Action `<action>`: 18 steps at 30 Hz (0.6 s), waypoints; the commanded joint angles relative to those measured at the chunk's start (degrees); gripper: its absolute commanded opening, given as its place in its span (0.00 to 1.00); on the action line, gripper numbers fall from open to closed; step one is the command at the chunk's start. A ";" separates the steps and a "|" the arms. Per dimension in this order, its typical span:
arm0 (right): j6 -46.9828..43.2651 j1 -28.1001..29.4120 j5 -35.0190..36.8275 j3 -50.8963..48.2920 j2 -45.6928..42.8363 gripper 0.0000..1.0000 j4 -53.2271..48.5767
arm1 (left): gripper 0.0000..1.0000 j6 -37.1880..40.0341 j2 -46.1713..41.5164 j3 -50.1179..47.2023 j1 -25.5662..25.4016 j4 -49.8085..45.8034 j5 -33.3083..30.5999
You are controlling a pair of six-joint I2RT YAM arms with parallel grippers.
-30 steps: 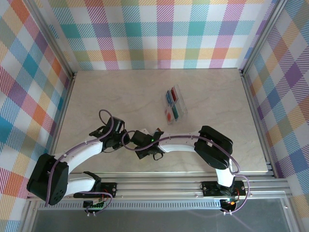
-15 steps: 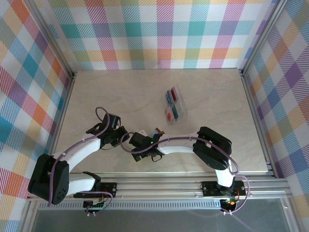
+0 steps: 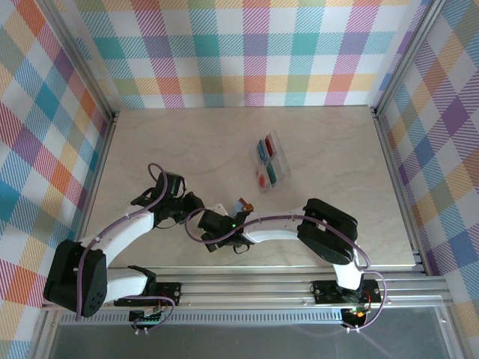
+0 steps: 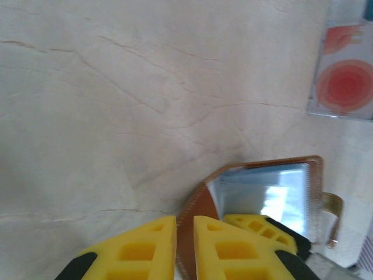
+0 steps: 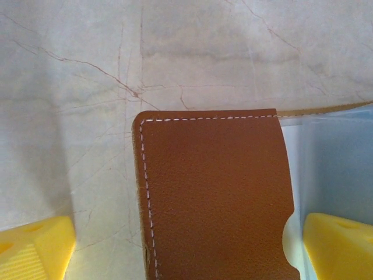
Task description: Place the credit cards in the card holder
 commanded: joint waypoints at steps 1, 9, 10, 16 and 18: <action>0.87 0.45 -11.53 -3.31 2.37 1.00 2.88 | 0.16 0.98 2.27 1.96 -0.98 3.61 4.86; 0.16 -0.07 -14.19 -5.78 0.54 1.00 6.09 | 0.09 0.21 8.16 1.68 -6.44 6.86 6.63; 0.02 -0.15 -14.58 -6.22 0.18 1.00 6.65 | 0.08 0.17 8.65 1.34 -7.02 7.03 6.67; -1.26 -0.69 -16.38 -7.95 -1.59 1.00 8.32 | 0.08 0.23 12.90 -0.58 -11.96 8.81 8.09; -1.80 -0.77 -16.92 -8.29 -1.96 1.00 8.77 | 0.06 0.28 14.51 -0.94 -13.19 9.51 8.61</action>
